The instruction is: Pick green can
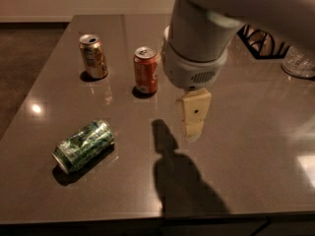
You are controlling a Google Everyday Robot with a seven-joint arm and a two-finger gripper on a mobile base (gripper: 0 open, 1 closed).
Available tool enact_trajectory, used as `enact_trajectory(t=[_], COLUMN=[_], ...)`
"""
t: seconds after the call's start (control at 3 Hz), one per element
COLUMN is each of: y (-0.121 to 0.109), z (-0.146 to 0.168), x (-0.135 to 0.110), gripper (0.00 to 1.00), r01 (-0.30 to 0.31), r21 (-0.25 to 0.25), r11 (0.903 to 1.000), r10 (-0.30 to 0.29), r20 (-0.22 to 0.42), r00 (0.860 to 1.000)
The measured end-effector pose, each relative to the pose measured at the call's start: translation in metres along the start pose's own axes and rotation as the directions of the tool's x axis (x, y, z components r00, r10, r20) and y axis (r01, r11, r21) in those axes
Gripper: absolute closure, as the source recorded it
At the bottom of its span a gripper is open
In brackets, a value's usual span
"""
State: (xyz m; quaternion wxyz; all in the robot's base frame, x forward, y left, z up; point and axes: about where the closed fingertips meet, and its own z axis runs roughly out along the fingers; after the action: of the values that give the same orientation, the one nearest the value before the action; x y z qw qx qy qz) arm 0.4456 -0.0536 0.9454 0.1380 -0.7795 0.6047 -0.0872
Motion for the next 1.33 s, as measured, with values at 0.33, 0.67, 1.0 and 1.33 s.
enact_trajectory(t=[0.33, 0.67, 1.0, 1.33], y=[0.009, 0.022, 0.027, 0.021], z=[0.039, 0.070, 0.095, 0.110], x=[-0.033, -0.076, -0.117, -0.157], gripper=[0.00, 0.00, 0.00, 0.00], r01=[0.072, 0.154, 0.229, 0.297], r21=[-0.088, -0.160, -0.205, -0.222], r11=[0.9935, 0.9751, 0.9517, 0.9287], r10=[-0.070, -0.144, -0.209, -0.267], r20=[0.024, 0.070, 0.113, 0.155], r00=[0.997, 0.987, 0.971, 0.951])
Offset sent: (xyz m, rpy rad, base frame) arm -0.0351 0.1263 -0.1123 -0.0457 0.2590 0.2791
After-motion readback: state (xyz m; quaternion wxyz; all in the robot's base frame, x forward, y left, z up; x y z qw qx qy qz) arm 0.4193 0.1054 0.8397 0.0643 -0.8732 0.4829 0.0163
